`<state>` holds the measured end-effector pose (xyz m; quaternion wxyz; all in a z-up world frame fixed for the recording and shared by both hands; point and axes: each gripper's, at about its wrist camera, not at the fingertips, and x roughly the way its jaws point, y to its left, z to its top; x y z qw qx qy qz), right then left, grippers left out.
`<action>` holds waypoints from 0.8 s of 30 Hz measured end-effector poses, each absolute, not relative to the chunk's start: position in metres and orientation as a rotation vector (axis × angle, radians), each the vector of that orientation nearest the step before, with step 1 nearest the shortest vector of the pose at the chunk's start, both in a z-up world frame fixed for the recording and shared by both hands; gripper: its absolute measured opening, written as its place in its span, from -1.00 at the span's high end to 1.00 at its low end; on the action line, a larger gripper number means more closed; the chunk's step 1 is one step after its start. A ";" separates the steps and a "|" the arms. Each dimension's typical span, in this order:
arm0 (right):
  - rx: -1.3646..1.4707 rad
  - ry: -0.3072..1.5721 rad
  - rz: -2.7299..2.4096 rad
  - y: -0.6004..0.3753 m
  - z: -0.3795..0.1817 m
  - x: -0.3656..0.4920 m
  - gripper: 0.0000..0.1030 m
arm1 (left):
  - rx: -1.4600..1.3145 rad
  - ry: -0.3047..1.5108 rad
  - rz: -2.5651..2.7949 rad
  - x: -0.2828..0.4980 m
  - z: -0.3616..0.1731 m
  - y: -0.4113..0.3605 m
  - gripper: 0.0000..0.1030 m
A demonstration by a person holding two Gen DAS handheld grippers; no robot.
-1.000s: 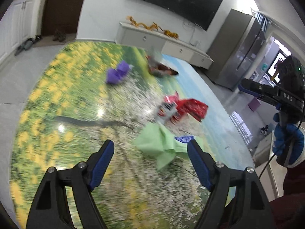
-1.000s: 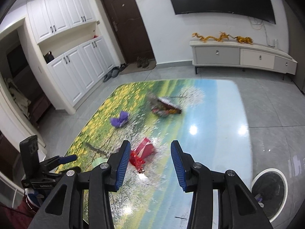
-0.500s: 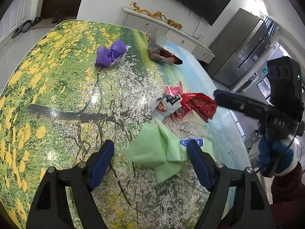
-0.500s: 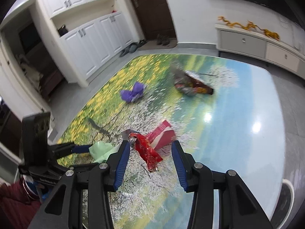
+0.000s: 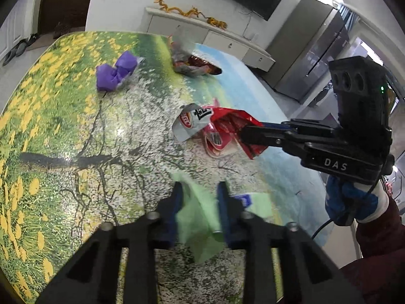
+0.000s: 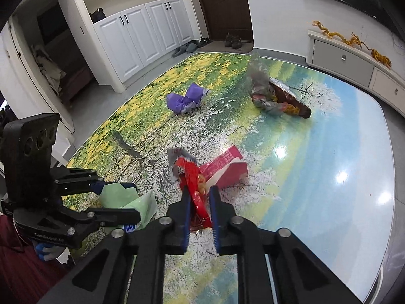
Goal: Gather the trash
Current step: 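Grasp the green cloth with the left tool while the right tool grasps the red snack bag, then carry the green cloth and red bag over the bin and open both tools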
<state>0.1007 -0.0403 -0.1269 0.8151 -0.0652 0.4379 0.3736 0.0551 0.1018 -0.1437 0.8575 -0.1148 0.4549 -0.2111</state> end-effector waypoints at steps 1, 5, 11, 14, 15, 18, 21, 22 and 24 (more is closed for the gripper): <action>-0.133 0.923 0.799 -0.041 -0.125 0.098 0.85 | -0.229 0.945 -0.437 0.053 -0.142 0.100 0.60; -0.107 0.884 0.811 -0.043 -0.113 0.091 0.85 | -0.244 0.913 -0.429 0.049 -0.133 0.102 0.65; -0.053 0.816 0.813 -0.054 -0.090 0.077 0.85 | -0.268 0.854 -0.401 0.040 -0.111 0.115 0.69; -0.019 0.777 0.793 -0.070 -0.078 0.071 0.85 | -0.281 0.829 -0.391 0.039 -0.098 0.122 0.69; -0.006 0.763 0.780 -0.077 -0.073 0.070 0.85 | -0.286 0.820 -0.390 0.040 -0.093 0.123 0.69; 0.022 0.725 0.737 -0.103 -0.061 0.066 0.85 | -0.304 0.800 -0.405 0.047 -0.079 0.122 0.69; 0.058 0.685 0.678 -0.136 -0.049 0.063 0.85 | -0.313 0.784 -0.434 0.059 -0.063 0.115 0.69; 0.072 0.671 0.652 -0.149 -0.046 0.061 0.85 | -0.308 0.777 -0.446 0.062 -0.057 0.111 0.69; 0.096 0.651 0.609 -0.171 -0.042 0.058 0.85 | -0.292 0.764 -0.476 0.069 -0.045 0.098 0.69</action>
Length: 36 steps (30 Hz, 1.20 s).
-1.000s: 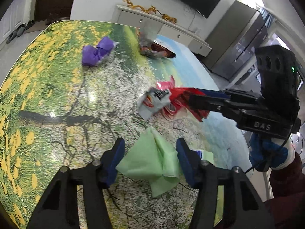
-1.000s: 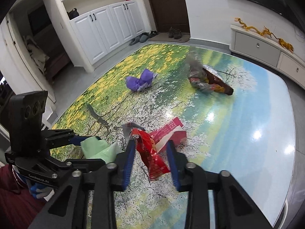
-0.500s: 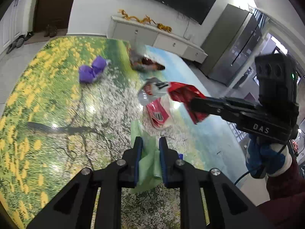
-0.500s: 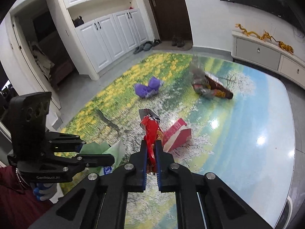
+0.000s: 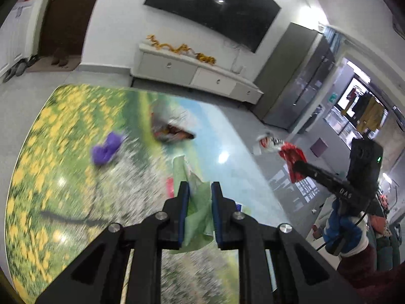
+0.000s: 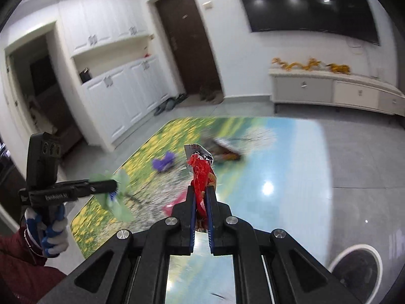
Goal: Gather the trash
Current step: 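Carry the green cloth and red bag over the bin and open both tools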
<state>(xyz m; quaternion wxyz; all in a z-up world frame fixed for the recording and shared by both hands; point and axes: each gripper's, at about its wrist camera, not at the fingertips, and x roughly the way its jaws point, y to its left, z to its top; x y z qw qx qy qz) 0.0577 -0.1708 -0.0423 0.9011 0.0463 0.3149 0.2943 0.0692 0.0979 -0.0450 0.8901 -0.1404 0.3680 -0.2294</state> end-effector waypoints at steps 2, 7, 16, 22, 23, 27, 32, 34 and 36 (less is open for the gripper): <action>0.128 0.637 0.557 -0.197 -0.042 0.054 0.85 | -0.266 0.755 -0.517 0.079 -0.033 0.079 0.69; 0.200 0.638 0.393 -0.258 -0.050 0.046 0.85 | -0.180 0.774 -0.616 0.107 -0.023 0.012 0.69; 0.352 0.724 0.057 -0.370 -0.092 0.039 0.85 | -0.014 0.878 -0.807 0.153 -0.037 -0.147 0.69; 0.464 0.794 -0.085 -0.429 -0.137 0.039 0.85 | 0.107 0.956 -0.889 0.171 -0.063 -0.259 0.65; 0.479 0.808 -0.103 -0.438 -0.146 0.040 0.85 | 0.116 0.973 -0.897 0.175 -0.071 -0.274 0.63; 0.518 0.846 -0.147 -0.462 -0.170 0.044 0.85 | 0.137 1.023 -0.905 0.187 -0.100 -0.318 0.62; 0.557 0.875 -0.201 -0.479 -0.193 0.050 0.81 | 0.109 1.101 -0.921 0.202 -0.134 -0.353 0.41; 0.563 0.890 -0.227 -0.487 -0.201 0.052 0.77 | 0.101 1.116 -0.932 0.206 -0.142 -0.359 0.07; 0.570 0.896 -0.252 -0.491 -0.205 0.051 0.30 | 0.093 1.120 -0.934 0.207 -0.146 -0.365 -0.17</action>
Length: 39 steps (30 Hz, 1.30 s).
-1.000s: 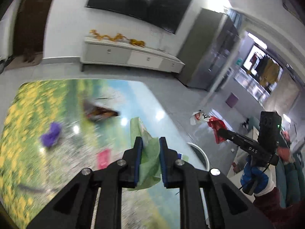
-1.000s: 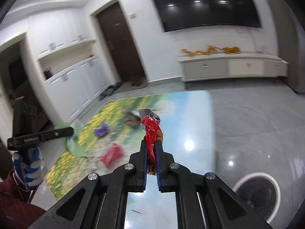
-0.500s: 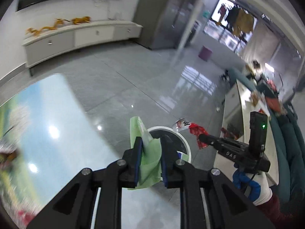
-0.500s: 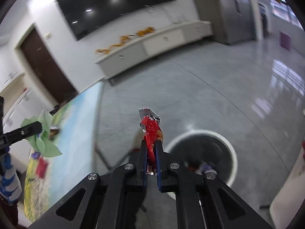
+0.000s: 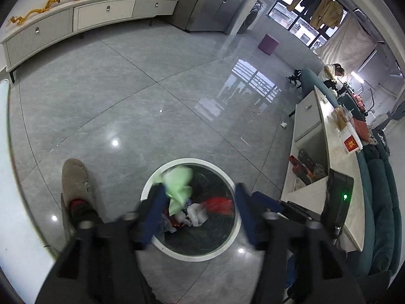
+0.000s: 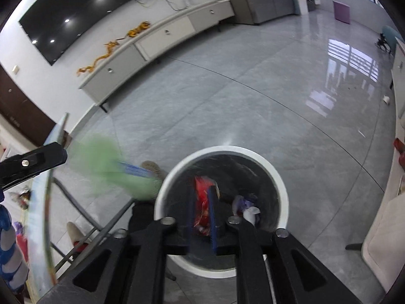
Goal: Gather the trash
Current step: 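Carry the green cloth and red bag over the bin and open both tools, then move both open tools back over the table toward the remaining trash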
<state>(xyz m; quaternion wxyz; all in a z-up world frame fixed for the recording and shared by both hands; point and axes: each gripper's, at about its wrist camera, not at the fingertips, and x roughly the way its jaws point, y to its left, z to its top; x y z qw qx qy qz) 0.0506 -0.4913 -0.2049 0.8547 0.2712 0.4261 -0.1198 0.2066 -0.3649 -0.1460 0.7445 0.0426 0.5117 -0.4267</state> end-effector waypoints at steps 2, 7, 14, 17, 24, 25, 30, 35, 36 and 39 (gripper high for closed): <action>0.570 0.888 -0.263 -0.492 -0.205 0.047 0.15 | 0.092 1.122 -0.944 0.206 -0.147 -0.365 -0.18; 0.562 0.884 -0.266 -0.491 -0.199 0.043 0.15 | 0.113 1.095 -0.926 0.200 -0.138 -0.352 -0.18; 0.513 0.838 -0.194 -0.463 -0.165 0.050 0.15 | 0.113 0.989 -0.842 0.191 -0.100 -0.289 -0.18; 0.480 0.812 -0.145 -0.439 -0.144 0.056 0.15 | 0.106 0.936 -0.797 0.184 -0.082 -0.254 -0.18; 0.409 0.742 -0.033 -0.378 -0.097 0.070 0.15 | 0.079 0.814 -0.648 0.173 -0.047 -0.148 -0.18; 0.404 0.735 -0.019 -0.371 -0.093 0.070 0.15 | 0.074 0.800 -0.620 0.170 -0.044 -0.131 -0.18; 0.347 0.722 0.055 -0.326 -0.070 0.077 0.12 | 0.051 0.756 -0.467 0.155 -0.039 -0.056 -0.25; 0.275 0.736 0.139 -0.273 -0.058 0.083 0.05 | 0.017 0.730 -0.283 0.133 -0.045 0.014 -0.31; 0.264 0.741 0.152 -0.265 -0.057 0.084 0.05 | 0.008 0.731 -0.255 0.129 -0.048 0.026 -0.31; 0.231 0.762 0.197 -0.235 -0.057 0.088 0.05 | -0.017 0.735 -0.166 0.120 -0.055 0.063 -0.31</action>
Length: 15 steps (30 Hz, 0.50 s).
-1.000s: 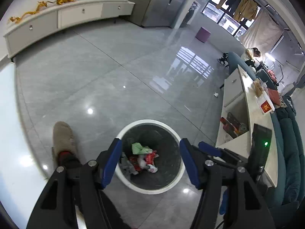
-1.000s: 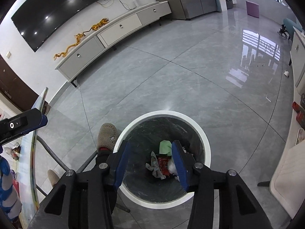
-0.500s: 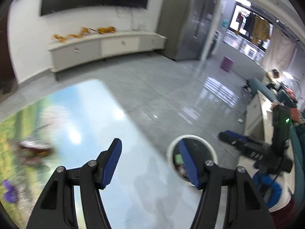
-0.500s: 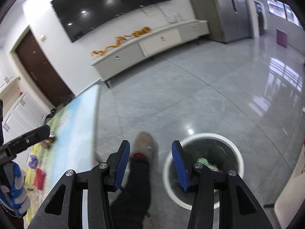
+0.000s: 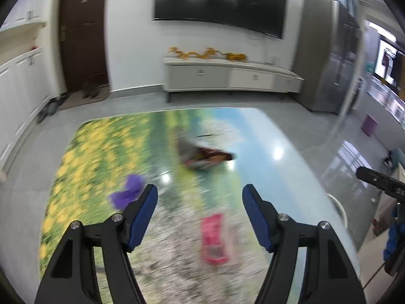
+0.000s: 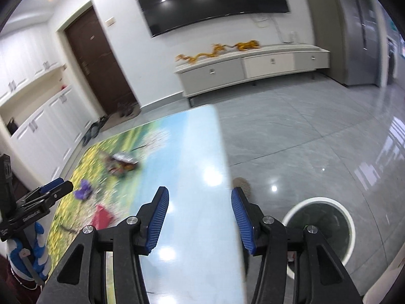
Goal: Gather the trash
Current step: 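Move both open tools back over the table toward the remaining trash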
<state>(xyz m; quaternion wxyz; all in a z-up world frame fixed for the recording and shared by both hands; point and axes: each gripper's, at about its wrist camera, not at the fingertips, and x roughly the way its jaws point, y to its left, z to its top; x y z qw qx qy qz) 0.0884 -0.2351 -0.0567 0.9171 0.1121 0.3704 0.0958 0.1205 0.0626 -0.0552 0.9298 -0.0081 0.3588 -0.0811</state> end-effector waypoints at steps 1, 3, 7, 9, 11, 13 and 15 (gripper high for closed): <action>0.220 0.770 0.211 -0.226 -0.057 0.091 0.05 | -0.023 0.733 -0.149 0.119 -0.056 0.071 -0.31; 0.197 0.782 0.236 -0.207 -0.056 0.095 0.05 | -0.033 0.730 -0.117 0.117 -0.058 0.087 -0.31; 0.164 0.794 0.265 -0.180 -0.053 0.097 0.05 | -0.048 0.707 -0.076 0.105 -0.061 0.113 -0.31; 0.139 0.800 0.275 -0.166 -0.051 0.097 0.05 | -0.062 0.699 -0.068 0.100 -0.062 0.124 -0.31; 0.116 0.806 0.284 -0.154 -0.050 0.098 0.05 | -0.076 0.694 -0.065 0.100 -0.063 0.133 -0.31; 0.088 0.811 0.295 -0.140 -0.048 0.100 0.05 | -0.085 0.694 -0.060 0.098 -0.064 0.140 -0.31; 0.071 0.816 0.303 -0.131 -0.047 0.103 0.05 | -0.094 0.696 -0.055 0.097 -0.067 0.147 -0.31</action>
